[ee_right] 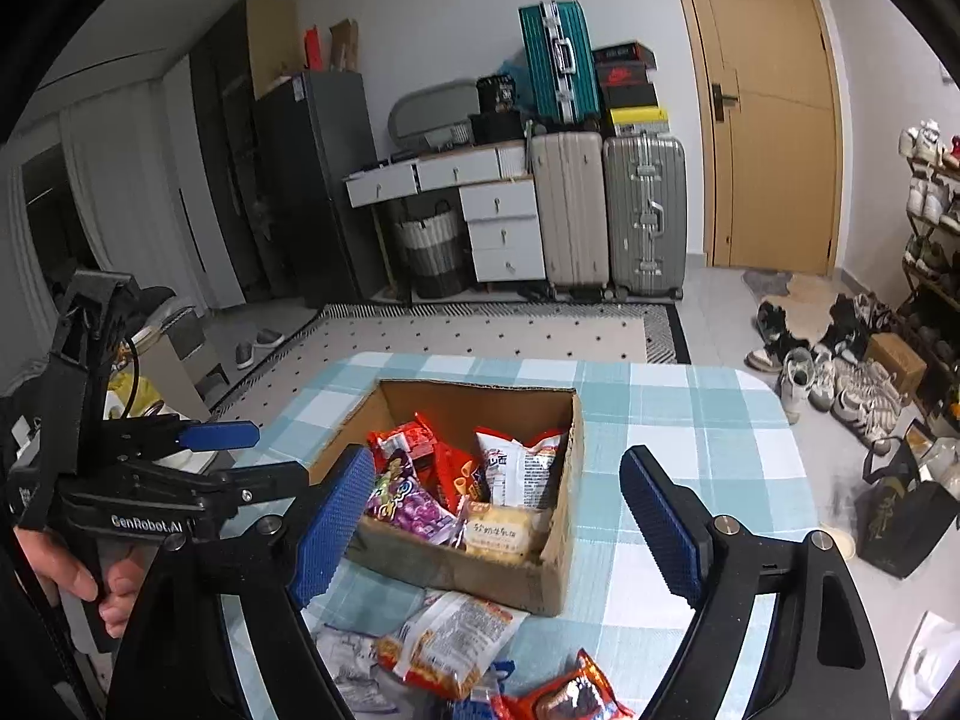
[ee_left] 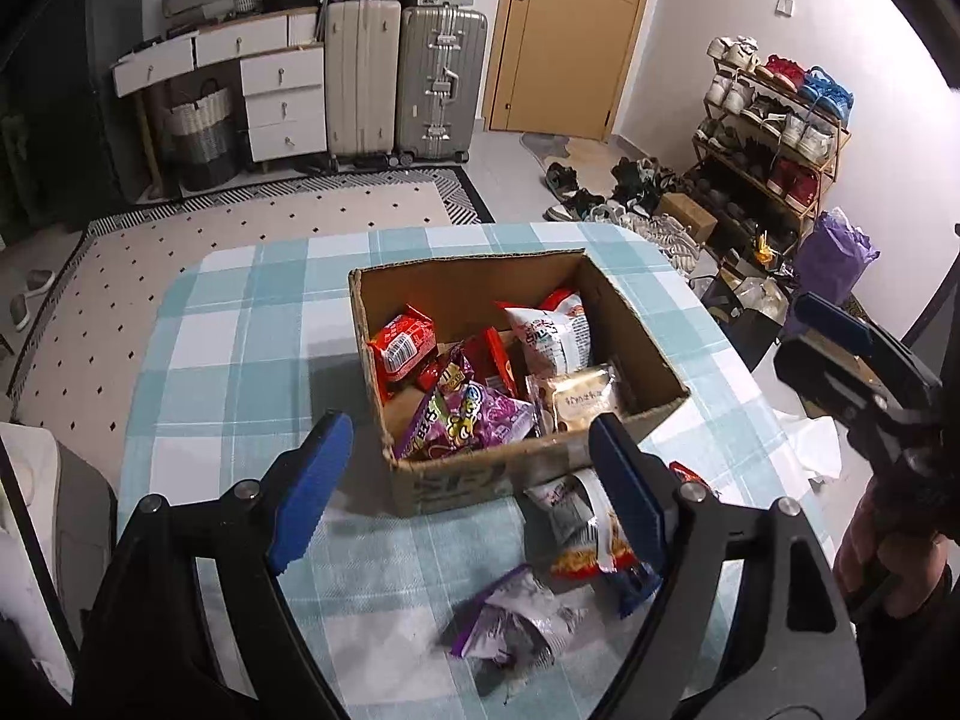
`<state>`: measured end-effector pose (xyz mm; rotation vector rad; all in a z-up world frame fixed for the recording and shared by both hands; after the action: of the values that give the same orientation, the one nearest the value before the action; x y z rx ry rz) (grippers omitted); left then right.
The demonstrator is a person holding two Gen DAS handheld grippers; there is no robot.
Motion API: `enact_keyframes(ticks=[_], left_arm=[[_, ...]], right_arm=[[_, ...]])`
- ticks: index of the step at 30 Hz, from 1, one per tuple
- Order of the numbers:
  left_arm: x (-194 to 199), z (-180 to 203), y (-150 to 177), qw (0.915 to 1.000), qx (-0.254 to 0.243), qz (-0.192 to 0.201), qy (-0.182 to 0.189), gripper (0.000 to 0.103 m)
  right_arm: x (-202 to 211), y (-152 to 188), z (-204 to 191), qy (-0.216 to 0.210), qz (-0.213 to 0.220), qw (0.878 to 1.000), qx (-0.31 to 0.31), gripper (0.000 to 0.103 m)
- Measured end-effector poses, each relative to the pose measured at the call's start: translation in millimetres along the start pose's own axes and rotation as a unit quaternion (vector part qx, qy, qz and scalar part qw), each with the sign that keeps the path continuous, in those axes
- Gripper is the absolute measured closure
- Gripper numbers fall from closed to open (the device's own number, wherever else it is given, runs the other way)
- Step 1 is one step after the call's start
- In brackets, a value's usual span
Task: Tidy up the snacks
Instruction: 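Move both open tools back toward the remaining snacks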
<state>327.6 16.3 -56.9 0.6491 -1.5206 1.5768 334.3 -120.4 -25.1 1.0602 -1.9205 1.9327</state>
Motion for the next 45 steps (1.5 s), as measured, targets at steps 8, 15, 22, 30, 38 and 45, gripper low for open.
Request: enact_keyframes(ticks=[8,15,22,30,38,45], left_arm=[[35,9,21,0.9997,0.001,0.022,-0.010,0.023],[55,12,46,0.9992,0.005,0.035,-0.021,0.021],[71,16,76,0.9987,0.007,0.047,-0.020,0.020],[70,13,113,0.9984,0.030,0.043,-0.021,0.019],[60,6,135,0.9979,0.050,0.037,-0.020,0.015],[43,-2,148,0.9974,0.063,0.024,-0.025,0.015]], right_arm=[[39,26,-15,0.001,0.015,1.000,0.011,0.014],[64,54,-21,0.003,0.021,1.000,0.009,0.012],[87,85,-26,-0.002,0.029,1.000,0.001,0.009],[95,113,-28,0.003,0.021,1.000,-0.007,0.009],[82,139,-41,-0.002,0.000,1.000,-0.007,0.009],[62,157,-47,-0.012,-0.019,1.000,-0.015,0.009]])
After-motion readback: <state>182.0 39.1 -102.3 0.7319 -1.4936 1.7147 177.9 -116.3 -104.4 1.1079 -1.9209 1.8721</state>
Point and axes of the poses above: each gripper's, at about its wrist camera, not at the fingertips, and x roughly against the way its jaws point, z to its right, y to its underside, the point moved 10 cm from there along -x, roughly the way its jaws point, and after that the axes turned 10 degrees about -z, right-handed, at the moved point
